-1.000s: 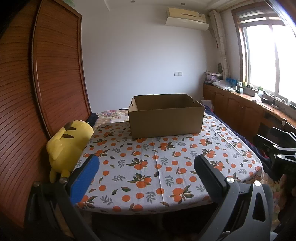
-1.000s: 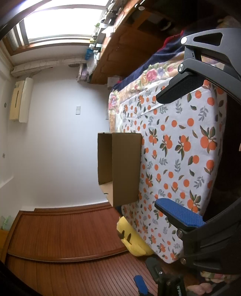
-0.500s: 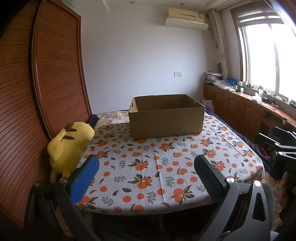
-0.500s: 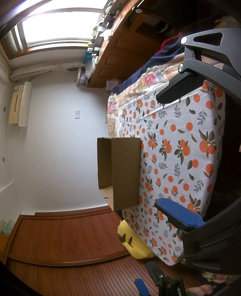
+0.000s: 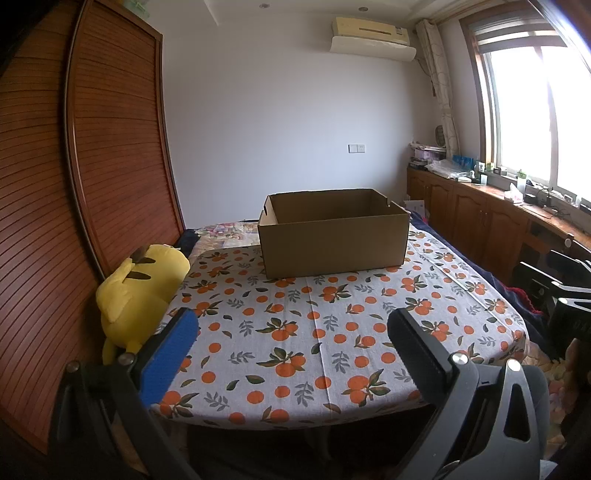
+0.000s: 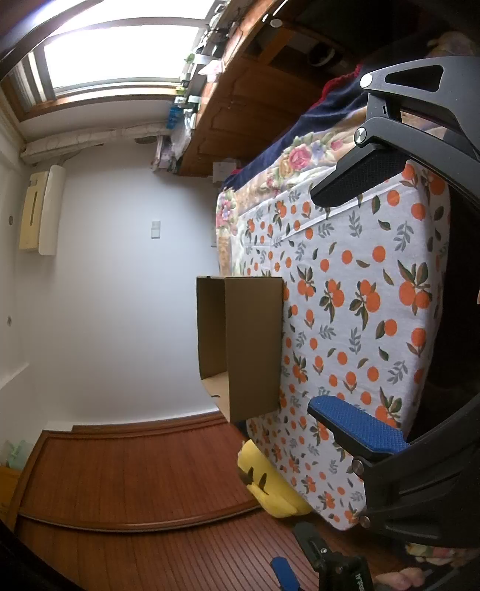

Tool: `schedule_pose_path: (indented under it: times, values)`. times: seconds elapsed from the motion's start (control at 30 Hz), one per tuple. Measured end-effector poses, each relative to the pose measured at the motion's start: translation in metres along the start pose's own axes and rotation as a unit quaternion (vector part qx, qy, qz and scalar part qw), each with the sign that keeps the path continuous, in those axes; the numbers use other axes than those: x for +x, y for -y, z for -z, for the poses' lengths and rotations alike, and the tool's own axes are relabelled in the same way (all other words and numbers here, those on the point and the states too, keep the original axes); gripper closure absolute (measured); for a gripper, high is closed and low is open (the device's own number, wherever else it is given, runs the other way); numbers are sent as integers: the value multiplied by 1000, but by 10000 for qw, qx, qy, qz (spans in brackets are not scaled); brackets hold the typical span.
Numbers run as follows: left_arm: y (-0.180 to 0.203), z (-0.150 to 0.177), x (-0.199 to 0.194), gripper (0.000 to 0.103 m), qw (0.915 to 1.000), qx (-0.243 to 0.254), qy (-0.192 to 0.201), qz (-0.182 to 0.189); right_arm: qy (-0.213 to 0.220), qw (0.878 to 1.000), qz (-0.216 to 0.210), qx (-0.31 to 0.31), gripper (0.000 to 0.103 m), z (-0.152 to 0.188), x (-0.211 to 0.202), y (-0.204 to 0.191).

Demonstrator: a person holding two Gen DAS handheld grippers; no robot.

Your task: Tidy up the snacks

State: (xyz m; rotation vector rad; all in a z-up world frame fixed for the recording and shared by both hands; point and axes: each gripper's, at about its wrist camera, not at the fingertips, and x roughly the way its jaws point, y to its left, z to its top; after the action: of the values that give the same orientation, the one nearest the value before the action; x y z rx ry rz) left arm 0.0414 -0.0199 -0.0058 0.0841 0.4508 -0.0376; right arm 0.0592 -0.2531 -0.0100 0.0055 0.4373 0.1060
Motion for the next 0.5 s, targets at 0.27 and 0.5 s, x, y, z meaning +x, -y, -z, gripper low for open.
schedule_pose_path:
  times: [0.27, 0.5]
  values:
    - [0, -1, 0, 0, 10000, 5, 9, -12, 13, 10000, 15, -3, 0, -1, -1, 0]
    - [-1, -2, -1, 0, 10000, 4, 17, -9, 15, 10000, 10, -2, 0, 0, -1, 0]
